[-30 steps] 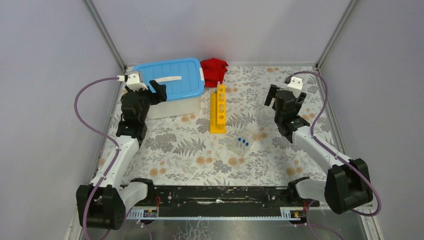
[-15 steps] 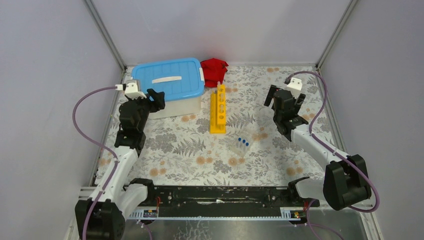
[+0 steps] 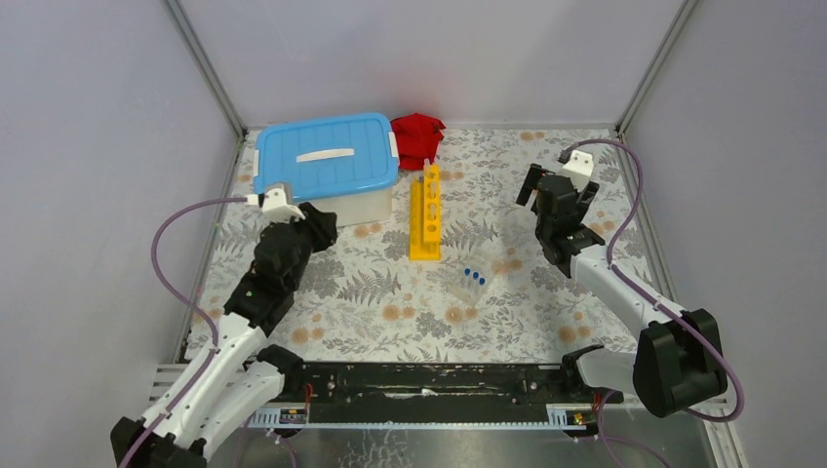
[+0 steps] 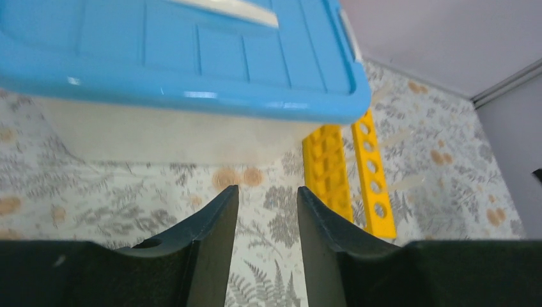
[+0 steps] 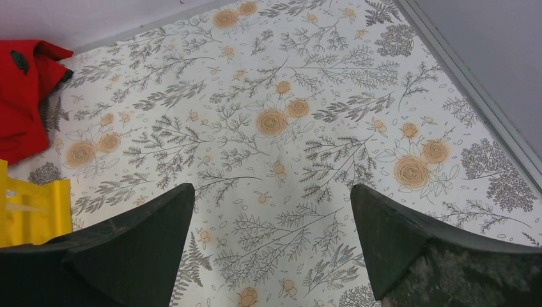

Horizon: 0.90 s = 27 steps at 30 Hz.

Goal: Organize the chemistry lab equipment
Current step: Reset both arms

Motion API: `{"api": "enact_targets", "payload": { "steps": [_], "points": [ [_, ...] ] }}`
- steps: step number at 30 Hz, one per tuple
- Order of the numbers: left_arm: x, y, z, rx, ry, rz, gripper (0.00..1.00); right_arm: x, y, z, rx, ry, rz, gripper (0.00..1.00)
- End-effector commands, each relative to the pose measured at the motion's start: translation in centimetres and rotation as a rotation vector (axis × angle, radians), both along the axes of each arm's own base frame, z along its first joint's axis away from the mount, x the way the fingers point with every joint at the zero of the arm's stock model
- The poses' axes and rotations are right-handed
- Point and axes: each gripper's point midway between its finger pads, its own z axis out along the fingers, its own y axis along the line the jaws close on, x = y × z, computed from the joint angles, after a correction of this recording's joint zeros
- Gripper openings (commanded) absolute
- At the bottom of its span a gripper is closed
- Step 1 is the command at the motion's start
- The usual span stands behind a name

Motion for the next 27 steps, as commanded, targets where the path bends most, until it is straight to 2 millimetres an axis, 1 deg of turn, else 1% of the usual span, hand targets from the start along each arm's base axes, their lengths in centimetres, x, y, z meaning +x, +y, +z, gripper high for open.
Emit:
{"api": "enact_targets", "payload": {
  "steps": [1, 2, 3, 4, 5, 7, 9, 12, 14, 16, 19, 22, 27],
  "points": [
    [-0.1, -0.2, -4.1, 0.030, 0.118, 0.101, 0.45, 0.1, -0.1, 2.1, 0.037, -0.073, -0.011, 1.00],
    [0.3, -0.8, -5.0, 0.042, 0.139, 0.096, 0.46, 0.1, -0.1, 2.1, 0.037, -0.073, -0.011, 1.00],
    [0.6, -1.1, -5.4, 0.045, 0.144, 0.097, 0.46, 0.1, -0.1, 2.1, 0.036, -0.072, -0.012, 1.00],
    [1.1, -1.4, -6.6, 0.061, 0.180, 0.102, 0.46, 0.1, -0.1, 2.0, 0.036, -0.070, -0.013, 1.00],
    [1.5, -1.6, -7.4, 0.066, 0.199, 0.108, 0.47, 0.1, -0.1, 1.9, 0.037, -0.069, -0.013, 1.00],
    [2.3, -1.9, -8.4, 0.082, 0.217, 0.117, 0.48, 0.1, -0.1, 1.7, 0.036, -0.067, -0.014, 1.00],
    [3.2, -1.7, -8.8, 0.098, 0.211, 0.146, 0.49, 0.2, 0.0, 1.6, 0.038, -0.067, -0.010, 1.00],
    [5.1, -1.1, -8.5, 0.116, 0.187, 0.188, 0.50, 0.4, 0.1, 1.4, 0.036, -0.065, -0.007, 1.00],
    [6.4, -0.4, -8.4, 0.103, 0.177, 0.211, 0.51, 0.5, 0.1, 1.4, 0.034, -0.065, -0.010, 1.00],
    [7.7, 0.8, -8.2, 0.089, 0.164, 0.240, 0.51, 0.7, 0.2, 1.3, 0.033, -0.064, -0.006, 1.00],
    [9.5, 1.4, -7.8, 0.107, 0.144, 0.239, 0.51, 0.8, 0.2, 1.0, 0.031, -0.058, -0.007, 1.00],
    [11.2, 1.8, -7.9, 0.135, 0.135, 0.224, 0.52, 1.0, 0.2, 0.6, 0.026, -0.051, -0.011, 1.00],
    [12.9, 2.8, -8.4, 0.165, 0.124, 0.212, 0.52, 1.3, 0.3, 0.0, 0.022, -0.043, -0.011, 1.00]
  ]
}}
